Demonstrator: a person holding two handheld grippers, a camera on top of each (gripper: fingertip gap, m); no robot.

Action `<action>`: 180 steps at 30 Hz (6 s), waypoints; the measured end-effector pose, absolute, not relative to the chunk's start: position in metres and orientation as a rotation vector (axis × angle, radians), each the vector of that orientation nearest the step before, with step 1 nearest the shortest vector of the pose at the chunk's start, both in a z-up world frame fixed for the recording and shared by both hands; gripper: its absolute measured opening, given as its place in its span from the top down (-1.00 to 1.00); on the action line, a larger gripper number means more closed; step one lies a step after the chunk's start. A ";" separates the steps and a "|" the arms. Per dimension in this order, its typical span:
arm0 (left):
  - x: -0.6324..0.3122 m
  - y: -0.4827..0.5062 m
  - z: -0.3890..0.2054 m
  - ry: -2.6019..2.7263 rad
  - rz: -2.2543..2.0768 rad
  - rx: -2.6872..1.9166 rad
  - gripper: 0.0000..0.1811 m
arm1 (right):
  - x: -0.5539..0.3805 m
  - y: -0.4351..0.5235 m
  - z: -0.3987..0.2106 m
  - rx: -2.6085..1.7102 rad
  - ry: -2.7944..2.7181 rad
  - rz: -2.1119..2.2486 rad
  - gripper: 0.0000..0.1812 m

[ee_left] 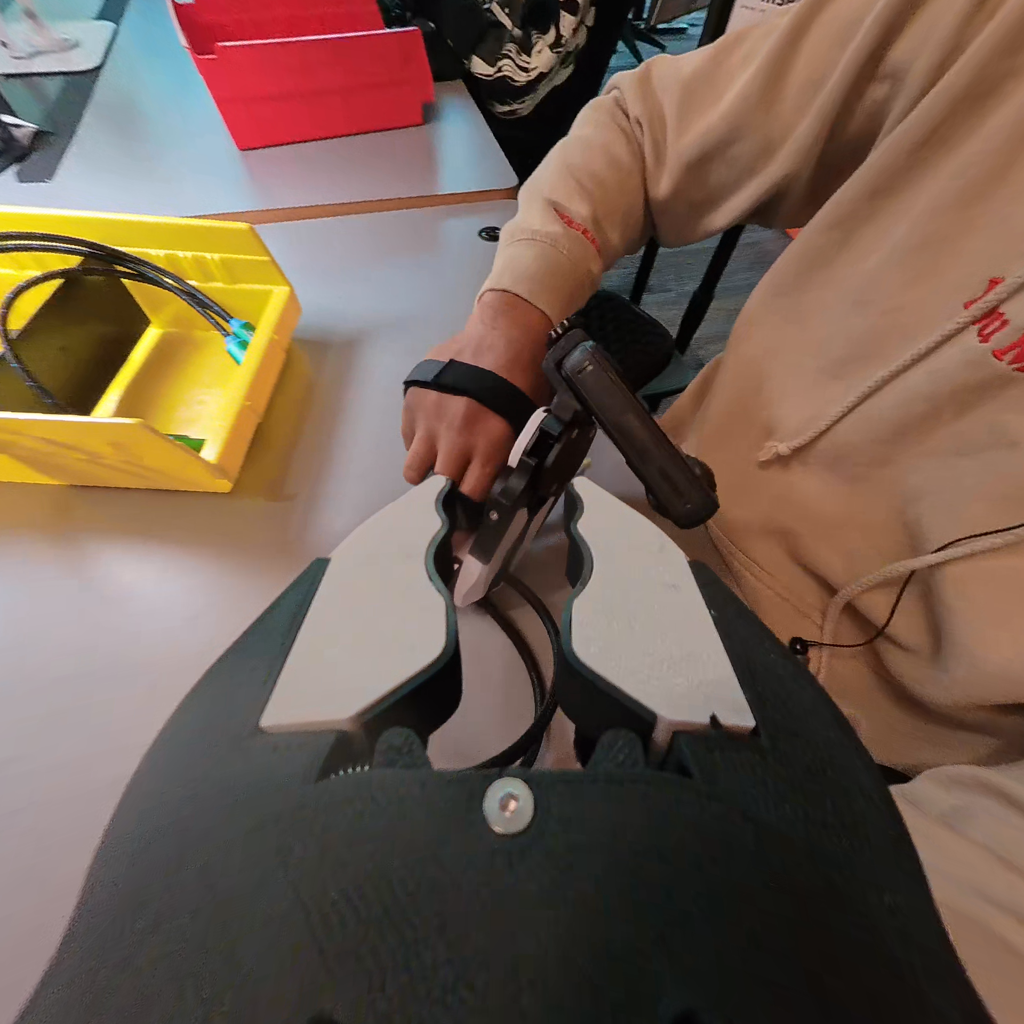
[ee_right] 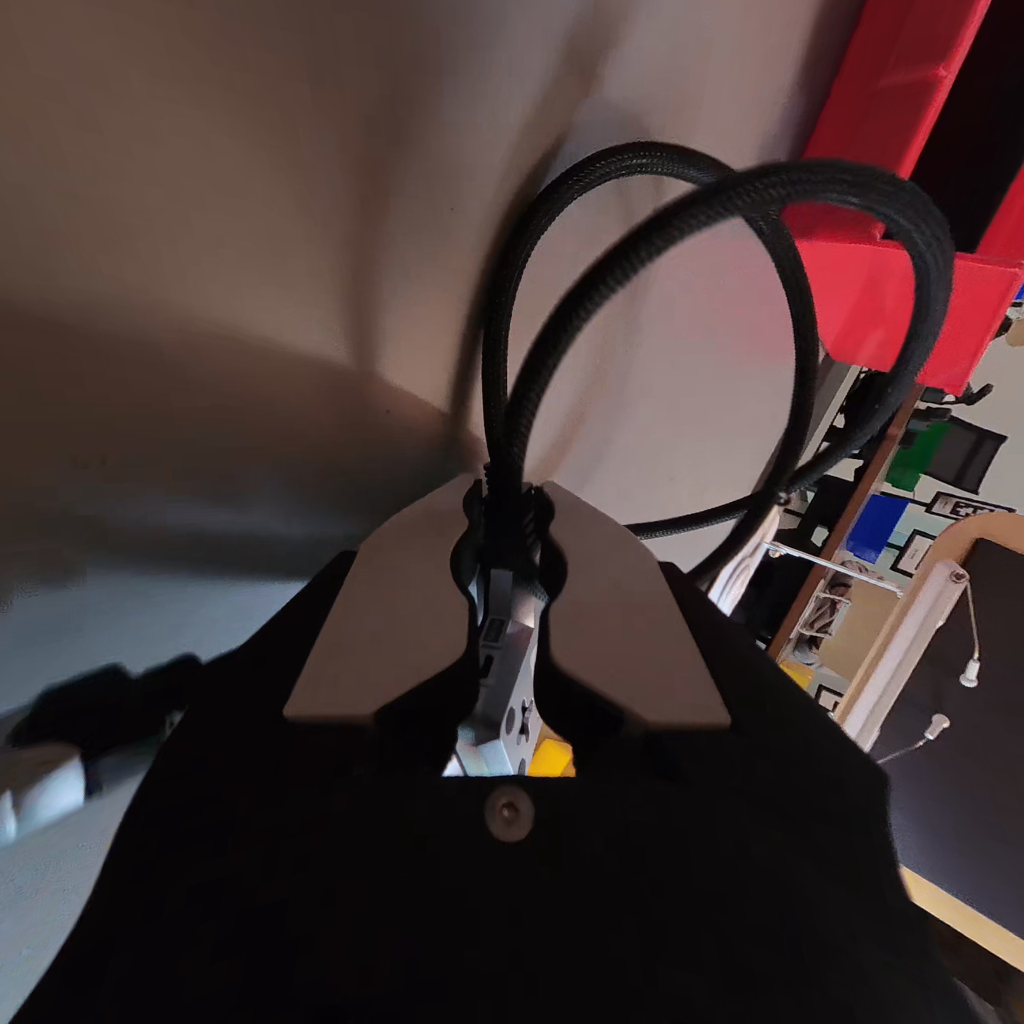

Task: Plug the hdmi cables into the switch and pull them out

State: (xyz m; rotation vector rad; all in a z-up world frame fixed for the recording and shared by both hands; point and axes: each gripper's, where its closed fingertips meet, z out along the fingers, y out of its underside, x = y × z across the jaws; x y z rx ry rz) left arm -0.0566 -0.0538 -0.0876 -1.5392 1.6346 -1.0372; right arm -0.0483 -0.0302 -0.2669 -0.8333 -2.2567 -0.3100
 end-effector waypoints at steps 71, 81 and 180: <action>-0.101 0.043 -0.079 1.105 -0.796 -1.690 0.72 | 0.178 0.313 -0.124 -1.927 -1.716 -0.405 0.86; -0.097 0.052 -0.096 1.101 -0.827 -1.738 0.72 | 0.187 0.324 -0.161 -1.981 -1.766 -0.240 0.86; -0.124 0.082 -0.271 1.588 0.111 -1.936 0.64 | 0.047 0.115 -0.264 -1.712 -1.768 -0.408 0.68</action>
